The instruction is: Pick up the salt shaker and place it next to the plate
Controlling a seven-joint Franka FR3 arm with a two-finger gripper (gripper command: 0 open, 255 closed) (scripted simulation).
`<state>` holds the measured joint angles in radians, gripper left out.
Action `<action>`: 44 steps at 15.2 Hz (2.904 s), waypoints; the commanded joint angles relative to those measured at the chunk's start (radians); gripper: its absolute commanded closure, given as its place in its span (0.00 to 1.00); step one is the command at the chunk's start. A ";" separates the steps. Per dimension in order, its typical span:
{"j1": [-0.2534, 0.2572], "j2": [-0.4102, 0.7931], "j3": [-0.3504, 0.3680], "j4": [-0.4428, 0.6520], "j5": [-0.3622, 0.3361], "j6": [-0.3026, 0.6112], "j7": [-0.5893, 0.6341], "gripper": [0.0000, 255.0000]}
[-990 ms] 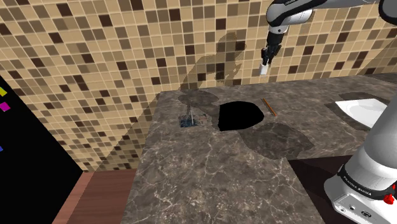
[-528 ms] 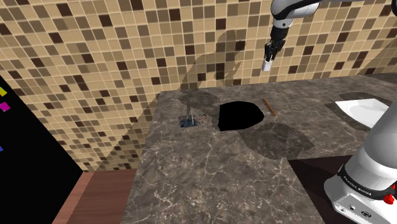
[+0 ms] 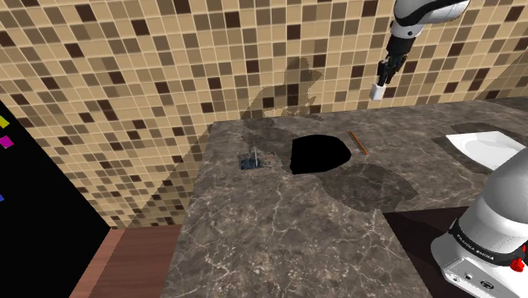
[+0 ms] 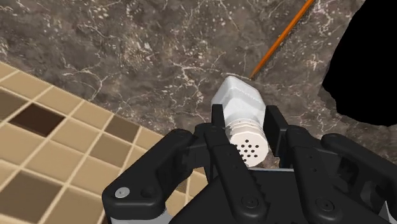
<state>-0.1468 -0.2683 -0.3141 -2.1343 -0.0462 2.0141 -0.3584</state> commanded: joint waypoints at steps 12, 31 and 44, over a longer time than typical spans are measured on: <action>-0.147 -0.479 -0.043 -0.356 -0.147 -0.112 -0.087 1.00; -0.265 -0.669 -0.136 -0.624 -0.265 -0.033 -0.166 1.00; -0.288 -0.596 -0.206 -0.761 -0.328 0.174 -0.170 1.00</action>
<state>-0.4300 -0.8689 -0.5134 -2.8838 -0.3668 2.1714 -0.5261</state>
